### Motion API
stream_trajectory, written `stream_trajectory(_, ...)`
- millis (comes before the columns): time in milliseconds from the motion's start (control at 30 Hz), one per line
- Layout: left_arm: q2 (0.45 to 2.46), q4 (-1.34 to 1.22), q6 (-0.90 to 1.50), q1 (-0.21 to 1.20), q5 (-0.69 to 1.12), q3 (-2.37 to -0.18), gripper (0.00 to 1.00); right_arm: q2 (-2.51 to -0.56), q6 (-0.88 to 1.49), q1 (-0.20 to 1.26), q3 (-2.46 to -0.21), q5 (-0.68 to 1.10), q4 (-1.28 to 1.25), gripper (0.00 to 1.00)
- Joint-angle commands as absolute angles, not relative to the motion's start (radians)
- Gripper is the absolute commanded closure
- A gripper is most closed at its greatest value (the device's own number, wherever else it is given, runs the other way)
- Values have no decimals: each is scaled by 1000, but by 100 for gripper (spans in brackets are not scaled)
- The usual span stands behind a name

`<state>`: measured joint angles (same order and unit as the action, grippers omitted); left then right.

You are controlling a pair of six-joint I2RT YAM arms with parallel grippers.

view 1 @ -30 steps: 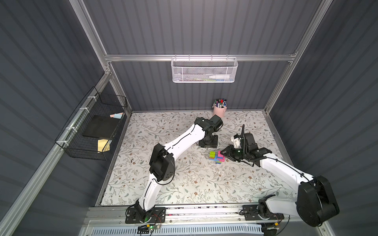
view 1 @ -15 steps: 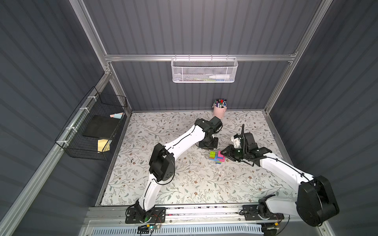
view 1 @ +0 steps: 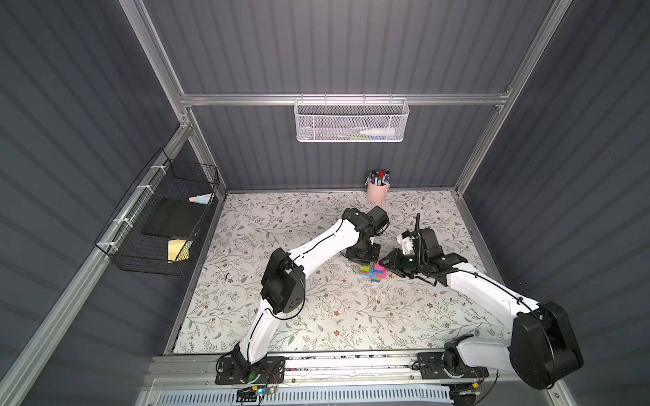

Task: Assemble the number 4 with lego
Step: Assemble the lego brick with the lego brick.

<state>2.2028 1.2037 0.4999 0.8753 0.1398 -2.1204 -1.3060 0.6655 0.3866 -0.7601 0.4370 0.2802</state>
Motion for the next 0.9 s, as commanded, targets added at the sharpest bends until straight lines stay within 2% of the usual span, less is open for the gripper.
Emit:
stream_trajectory(0,2244,1270,470,881,127,-2145,89,-1378,654,384,-684,290,530,71)
stream_trajectory(300,2270,1276,467,889,126,-2146,91,-1378,647,385,-673,290,531,71)
stream_trajectory(600,2227,1258,465,890,116,-2172,86,-1393,626,386,-670,273,564,73)
stream_trajectory(733,2186,1240,484,886,110,-2164,78,-1397,624,386,-663,272,565,73)
stream_trajectory(867,2126,1191,483,880,81,-2145,63,-1374,630,387,-667,270,557,70)
